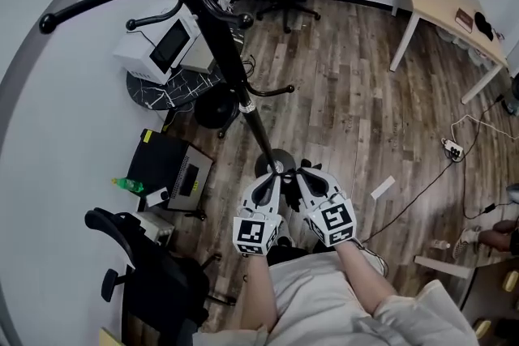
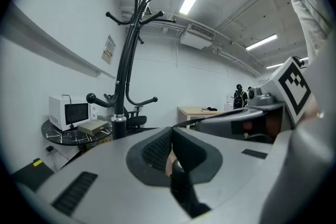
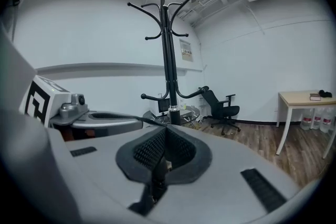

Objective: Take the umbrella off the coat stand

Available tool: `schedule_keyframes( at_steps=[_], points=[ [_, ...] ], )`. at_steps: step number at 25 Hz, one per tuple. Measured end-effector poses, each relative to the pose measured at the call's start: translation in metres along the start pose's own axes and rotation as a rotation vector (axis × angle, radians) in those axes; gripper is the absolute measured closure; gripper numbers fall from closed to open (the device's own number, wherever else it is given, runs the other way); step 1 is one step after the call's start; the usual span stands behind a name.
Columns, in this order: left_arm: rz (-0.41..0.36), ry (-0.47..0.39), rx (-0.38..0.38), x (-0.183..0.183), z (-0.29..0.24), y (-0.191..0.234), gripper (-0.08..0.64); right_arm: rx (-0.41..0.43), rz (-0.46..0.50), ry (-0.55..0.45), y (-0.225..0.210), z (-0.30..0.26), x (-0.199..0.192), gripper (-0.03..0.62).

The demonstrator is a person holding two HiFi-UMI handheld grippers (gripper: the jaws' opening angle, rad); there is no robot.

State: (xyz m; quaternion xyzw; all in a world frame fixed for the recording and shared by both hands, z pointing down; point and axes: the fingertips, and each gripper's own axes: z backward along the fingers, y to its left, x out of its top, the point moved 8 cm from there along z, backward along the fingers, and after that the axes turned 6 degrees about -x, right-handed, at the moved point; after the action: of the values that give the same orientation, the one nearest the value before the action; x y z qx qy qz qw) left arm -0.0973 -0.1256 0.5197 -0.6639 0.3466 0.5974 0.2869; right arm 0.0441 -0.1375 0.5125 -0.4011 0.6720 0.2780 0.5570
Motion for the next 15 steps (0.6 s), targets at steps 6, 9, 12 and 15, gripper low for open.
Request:
schedule_keyframes(
  at_steps=[6, 9, 12, 15],
  points=[
    [-0.031, 0.019, 0.043, 0.005, 0.011, -0.053, 0.537, 0.103, 0.053, 0.014, -0.019, 0.047, -0.001, 0.583],
    [-0.047, 0.021, 0.058, 0.005, 0.018, -0.075, 0.537, 0.128, 0.039, 0.001, -0.023, 0.067, -0.001, 0.583],
    [-0.061, 0.023, 0.08, 0.009, 0.022, -0.093, 0.537, 0.151, 0.039, -0.007, -0.027, 0.083, 0.002, 0.583],
    [-0.068, 0.025, 0.095, 0.015, 0.026, -0.107, 0.537, 0.168, 0.044, -0.021, -0.031, 0.096, 0.006, 0.583]
  ],
)
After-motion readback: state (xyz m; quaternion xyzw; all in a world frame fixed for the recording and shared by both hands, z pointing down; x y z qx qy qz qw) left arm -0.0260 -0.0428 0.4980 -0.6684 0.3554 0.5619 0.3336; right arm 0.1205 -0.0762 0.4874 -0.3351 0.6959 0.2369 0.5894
